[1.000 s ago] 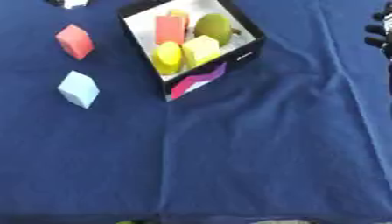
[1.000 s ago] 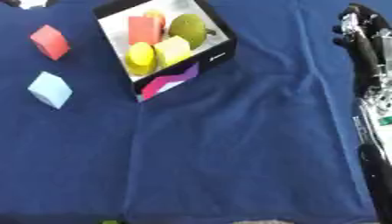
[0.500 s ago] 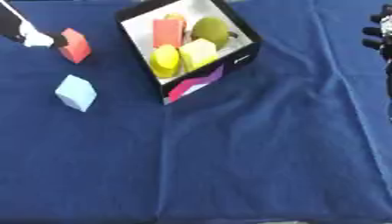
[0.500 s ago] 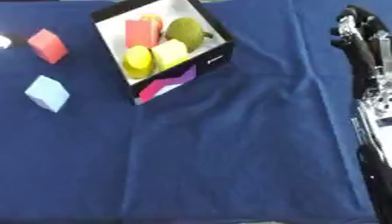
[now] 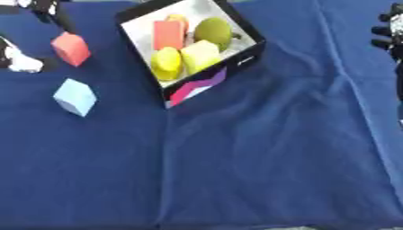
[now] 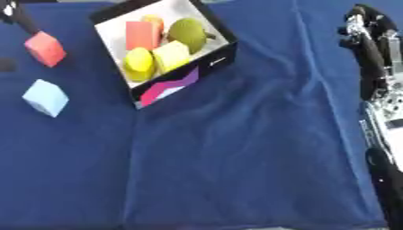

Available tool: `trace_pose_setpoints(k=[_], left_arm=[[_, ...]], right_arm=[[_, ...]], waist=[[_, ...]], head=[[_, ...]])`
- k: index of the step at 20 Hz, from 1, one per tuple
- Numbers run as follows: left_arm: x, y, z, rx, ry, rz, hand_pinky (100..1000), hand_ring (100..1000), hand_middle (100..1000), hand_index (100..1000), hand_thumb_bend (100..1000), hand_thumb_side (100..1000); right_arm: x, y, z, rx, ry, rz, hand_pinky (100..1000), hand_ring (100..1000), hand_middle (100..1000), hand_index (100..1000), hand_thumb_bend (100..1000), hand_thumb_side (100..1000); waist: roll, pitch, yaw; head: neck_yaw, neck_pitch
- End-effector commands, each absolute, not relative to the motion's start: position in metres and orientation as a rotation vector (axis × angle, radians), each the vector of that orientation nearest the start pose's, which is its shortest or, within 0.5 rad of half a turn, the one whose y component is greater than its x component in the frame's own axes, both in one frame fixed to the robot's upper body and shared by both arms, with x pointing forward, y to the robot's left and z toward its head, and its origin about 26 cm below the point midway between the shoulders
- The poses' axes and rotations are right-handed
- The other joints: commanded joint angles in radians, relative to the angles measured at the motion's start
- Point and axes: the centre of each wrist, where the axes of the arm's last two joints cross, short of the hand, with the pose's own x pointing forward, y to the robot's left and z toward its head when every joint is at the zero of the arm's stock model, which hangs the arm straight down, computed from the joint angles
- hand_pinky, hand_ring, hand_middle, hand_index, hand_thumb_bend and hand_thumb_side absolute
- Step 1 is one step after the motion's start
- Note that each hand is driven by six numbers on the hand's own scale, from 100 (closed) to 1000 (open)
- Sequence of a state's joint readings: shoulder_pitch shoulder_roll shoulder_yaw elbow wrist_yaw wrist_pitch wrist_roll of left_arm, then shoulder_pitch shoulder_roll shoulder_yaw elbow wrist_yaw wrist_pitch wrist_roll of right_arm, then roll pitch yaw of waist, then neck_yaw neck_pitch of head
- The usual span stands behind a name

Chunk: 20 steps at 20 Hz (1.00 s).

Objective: Pick up objects on the table and place them in the box.

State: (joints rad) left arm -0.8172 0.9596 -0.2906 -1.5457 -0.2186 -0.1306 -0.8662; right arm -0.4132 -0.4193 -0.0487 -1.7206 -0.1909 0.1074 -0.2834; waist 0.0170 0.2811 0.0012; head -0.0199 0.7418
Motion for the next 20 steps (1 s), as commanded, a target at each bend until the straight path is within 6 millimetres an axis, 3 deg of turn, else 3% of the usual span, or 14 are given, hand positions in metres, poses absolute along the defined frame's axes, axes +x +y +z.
trace_pose_setpoints(k=[1, 12, 14, 20], left_arm=[[0.366, 0.329, 0.337, 0.589, -1.305, -1.892, 874, 862, 786, 812, 411, 302], [0.376, 0.333, 0.308, 0.668, -1.086, -1.993, 918, 893, 808, 838, 627, 410], [0.379, 0.332, 0.302, 0.684, -1.059, -2.018, 943, 902, 803, 824, 716, 405], [0.389, 0.333, 0.287, 0.758, -1.014, -2.058, 940, 905, 800, 838, 786, 271]], right_arm=[[0.347, -0.303, 0.204, -0.31, -2.084, -0.015, 778, 773, 751, 847, 100, 591], [0.347, -0.301, 0.205, -0.302, -2.09, -0.016, 778, 771, 749, 846, 100, 591], [0.347, -0.301, 0.205, -0.299, -2.09, -0.016, 777, 769, 748, 844, 100, 592], [0.347, -0.299, 0.205, -0.294, -2.092, -0.015, 777, 767, 746, 842, 100, 594]], waist=[[0.014, -0.014, -0.001], [0.015, -0.013, -0.007], [0.015, -0.013, -0.008], [0.013, -0.012, -0.01]], head=[[-0.005, -0.006], [0.007, -0.007], [0.01, -0.008], [0.021, -0.005]])
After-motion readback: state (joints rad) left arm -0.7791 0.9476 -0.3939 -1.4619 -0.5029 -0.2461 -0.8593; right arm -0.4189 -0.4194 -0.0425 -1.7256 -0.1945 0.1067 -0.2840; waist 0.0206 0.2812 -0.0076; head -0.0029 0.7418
